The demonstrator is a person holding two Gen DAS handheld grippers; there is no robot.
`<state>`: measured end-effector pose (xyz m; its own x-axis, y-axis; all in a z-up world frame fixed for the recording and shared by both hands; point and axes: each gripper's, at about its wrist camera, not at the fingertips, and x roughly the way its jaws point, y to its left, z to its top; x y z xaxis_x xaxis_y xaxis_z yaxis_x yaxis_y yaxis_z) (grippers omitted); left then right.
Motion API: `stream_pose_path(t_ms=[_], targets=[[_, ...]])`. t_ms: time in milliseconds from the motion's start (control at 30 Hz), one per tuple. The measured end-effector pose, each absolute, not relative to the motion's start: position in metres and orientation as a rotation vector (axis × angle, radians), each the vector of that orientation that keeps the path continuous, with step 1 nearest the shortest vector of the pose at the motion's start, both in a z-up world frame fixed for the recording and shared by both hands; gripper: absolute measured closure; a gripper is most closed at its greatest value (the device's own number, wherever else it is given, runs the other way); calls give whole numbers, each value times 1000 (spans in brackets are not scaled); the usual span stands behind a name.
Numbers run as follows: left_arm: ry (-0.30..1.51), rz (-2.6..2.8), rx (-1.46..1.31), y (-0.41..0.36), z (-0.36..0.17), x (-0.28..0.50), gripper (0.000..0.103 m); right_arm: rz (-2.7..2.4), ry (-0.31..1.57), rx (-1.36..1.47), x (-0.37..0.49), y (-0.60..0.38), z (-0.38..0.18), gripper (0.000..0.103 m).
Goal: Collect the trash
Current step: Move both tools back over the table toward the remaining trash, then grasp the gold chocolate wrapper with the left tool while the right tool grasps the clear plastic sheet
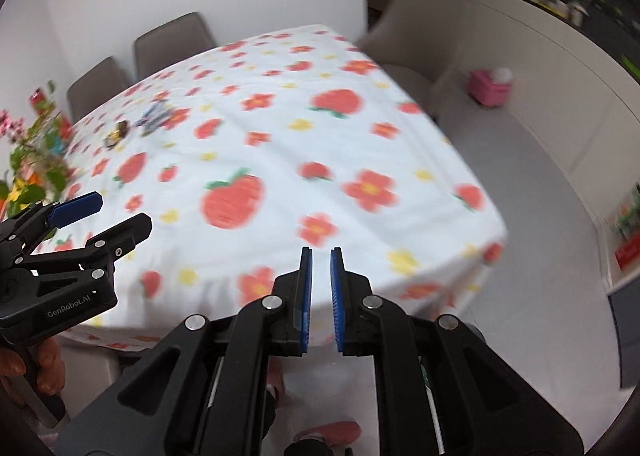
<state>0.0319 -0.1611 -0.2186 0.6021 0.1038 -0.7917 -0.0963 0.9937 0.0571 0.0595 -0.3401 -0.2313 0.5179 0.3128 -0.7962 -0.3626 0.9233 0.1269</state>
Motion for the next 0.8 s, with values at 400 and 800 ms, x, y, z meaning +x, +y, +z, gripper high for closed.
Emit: stream_pose_path(t_ms=[400, 800], targets=[[881, 283, -89, 29, -199, 47, 25, 593, 901, -159, 99, -143, -206, 85], [882, 324, -101, 112, -213, 78, 25, 641, 936, -188, 148, -37, -215, 81]])
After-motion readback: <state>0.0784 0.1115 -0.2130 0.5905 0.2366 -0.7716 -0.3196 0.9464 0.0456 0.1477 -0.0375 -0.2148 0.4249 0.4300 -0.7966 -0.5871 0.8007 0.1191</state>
